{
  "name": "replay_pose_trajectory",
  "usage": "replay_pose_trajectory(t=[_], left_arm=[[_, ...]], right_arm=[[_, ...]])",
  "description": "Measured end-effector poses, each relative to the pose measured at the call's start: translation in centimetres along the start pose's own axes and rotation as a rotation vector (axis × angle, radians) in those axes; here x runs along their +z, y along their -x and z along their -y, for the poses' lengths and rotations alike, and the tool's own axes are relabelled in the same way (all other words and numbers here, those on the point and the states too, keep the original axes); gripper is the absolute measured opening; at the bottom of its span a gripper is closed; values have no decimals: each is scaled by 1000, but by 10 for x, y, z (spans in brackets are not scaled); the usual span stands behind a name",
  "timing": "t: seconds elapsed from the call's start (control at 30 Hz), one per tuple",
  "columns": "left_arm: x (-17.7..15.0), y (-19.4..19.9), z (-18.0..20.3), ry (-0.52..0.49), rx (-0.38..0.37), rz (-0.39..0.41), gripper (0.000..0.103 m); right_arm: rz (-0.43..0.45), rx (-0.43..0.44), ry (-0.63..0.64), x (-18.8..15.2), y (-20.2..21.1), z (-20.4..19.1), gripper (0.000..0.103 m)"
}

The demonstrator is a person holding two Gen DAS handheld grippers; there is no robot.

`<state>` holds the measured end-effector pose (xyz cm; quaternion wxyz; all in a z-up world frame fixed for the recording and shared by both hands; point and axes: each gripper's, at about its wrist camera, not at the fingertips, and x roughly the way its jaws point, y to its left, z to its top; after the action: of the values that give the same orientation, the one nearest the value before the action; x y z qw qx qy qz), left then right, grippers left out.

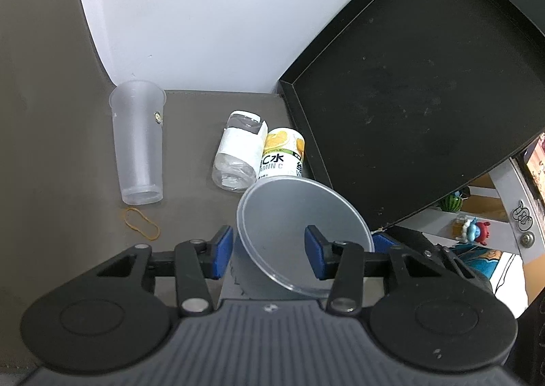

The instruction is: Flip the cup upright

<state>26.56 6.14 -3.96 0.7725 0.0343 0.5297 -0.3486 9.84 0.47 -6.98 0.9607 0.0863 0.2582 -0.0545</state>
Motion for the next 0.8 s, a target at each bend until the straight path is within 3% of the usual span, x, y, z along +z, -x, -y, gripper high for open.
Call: replay_pose_trajectory(t=[0.53, 0.8], left_arm=[[1, 2, -8, 22, 81, -65, 50], [-2, 19, -6, 31, 102, -7, 54]], right_arm=[[-44, 53, -68, -6, -3, 6, 96], [-55, 68, -84, -4, 0, 1, 103]])
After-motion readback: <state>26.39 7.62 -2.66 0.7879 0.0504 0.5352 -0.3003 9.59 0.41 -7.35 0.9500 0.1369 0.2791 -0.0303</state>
